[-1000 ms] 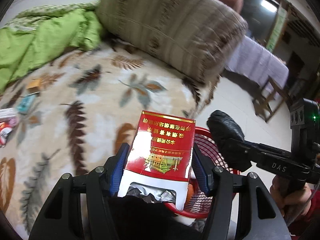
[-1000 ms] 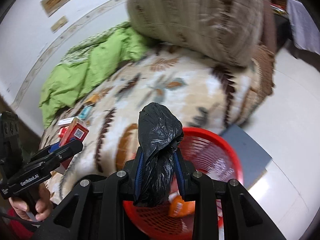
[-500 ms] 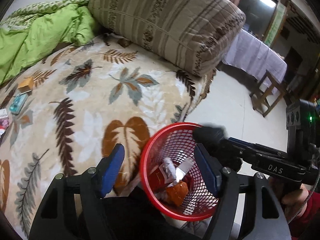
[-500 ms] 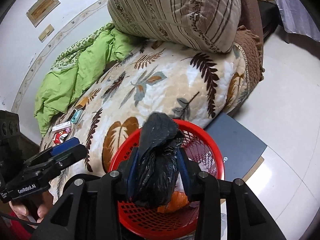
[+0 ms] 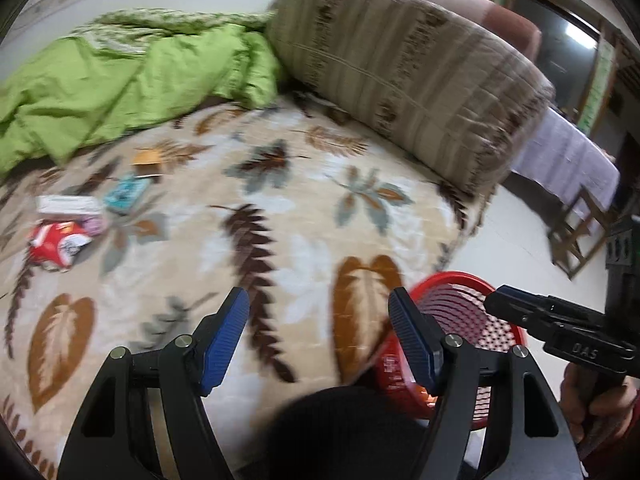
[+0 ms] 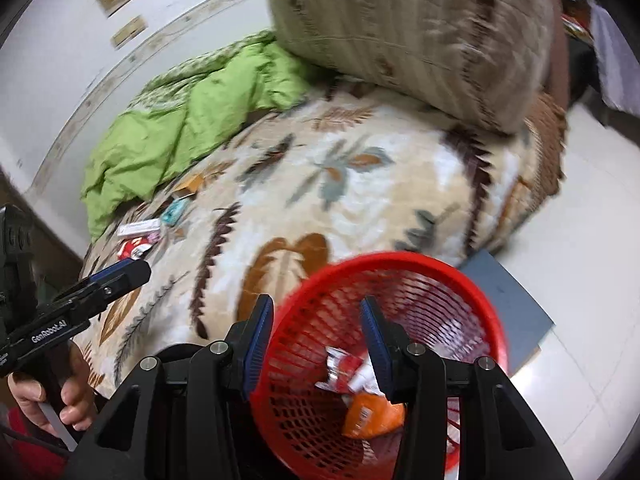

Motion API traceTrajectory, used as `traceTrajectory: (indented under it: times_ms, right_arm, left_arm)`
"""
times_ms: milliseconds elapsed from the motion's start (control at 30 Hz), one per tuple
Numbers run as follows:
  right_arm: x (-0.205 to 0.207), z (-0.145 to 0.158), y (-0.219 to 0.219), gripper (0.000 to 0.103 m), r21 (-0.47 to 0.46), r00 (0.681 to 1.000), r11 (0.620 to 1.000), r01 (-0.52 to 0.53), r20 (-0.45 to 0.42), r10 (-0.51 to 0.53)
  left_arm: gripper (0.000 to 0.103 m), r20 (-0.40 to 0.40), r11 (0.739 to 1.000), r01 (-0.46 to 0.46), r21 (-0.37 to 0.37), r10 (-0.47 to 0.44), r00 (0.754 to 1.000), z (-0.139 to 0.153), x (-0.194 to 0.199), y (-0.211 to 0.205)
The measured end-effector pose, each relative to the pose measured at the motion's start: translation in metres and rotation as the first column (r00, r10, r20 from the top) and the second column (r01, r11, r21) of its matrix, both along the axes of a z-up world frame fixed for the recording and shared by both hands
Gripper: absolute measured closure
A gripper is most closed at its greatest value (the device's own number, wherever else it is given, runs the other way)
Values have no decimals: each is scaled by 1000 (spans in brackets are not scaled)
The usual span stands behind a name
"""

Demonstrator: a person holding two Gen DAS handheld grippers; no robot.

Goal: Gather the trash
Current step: 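Grasp the red-and-white packet on the bed with the left tool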

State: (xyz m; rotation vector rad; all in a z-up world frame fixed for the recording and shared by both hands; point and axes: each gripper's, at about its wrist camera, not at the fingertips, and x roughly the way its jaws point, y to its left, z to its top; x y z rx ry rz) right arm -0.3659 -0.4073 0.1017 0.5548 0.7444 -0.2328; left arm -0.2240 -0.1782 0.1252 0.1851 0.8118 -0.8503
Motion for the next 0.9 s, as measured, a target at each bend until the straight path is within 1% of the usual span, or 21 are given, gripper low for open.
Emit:
traceTrajectory:
  times_ms: [133,200,267,367,467,500,567,667,700,767,800,900]
  right_arm:
    - [37,5,26,55,-22,995,994,-103,12,103]
    - [60,6,42,55,-41,987,986,-160,16,161]
    - [82,7,59,55,-47,977,976,-213,14,214]
    - [109,9,81,55,-51,962,962,-270,24,271]
    - [135,9,104,55,-49,945,944,-326,24,327]
    - [142,8,109,55,-45,940,939,-340,21,341]
    - [161,4,125,55,-36,923,923,-384,16,384]
    - [186,-6,146,55,-43,906,905,-424,-6,424]
    - [193,-9,151,55,-40,899,898,-437,-8,437]
    - [209,-18,160,55,-33,892,892,-452,-19,451]
    - [215,-20,162,55,-25,891,891,-453,-22,453]
    - [228,-25,163,55,1,897,897,-442,4,442]
  left_arm:
    - [32,-9,994,-106,-2,106,994,-2,27,34]
    - [32,-7,985,-173,5,173,985,-5,43,54]
    - [32,-13,970,-241,10,242,970,-8,59,73]
    - [32,-19,940,-341,10,342,940,-14,85,105]
    - [32,-19,899,-438,8,438,899,-19,116,139]
    - [32,-18,888,-460,11,461,887,-20,124,146]
    - [32,-10,855,-518,14,518,855,-22,149,168]
    - [32,-5,814,-581,12,581,814,-28,183,195]
    - [32,-12,805,-593,9,593,805,-31,195,202]
    - [32,-26,796,-605,-4,605,796,-37,220,213]
    - [32,-33,796,-605,-4,605,796,-42,233,215]
    - [33,-52,807,-591,-3,590,806,-54,266,215]
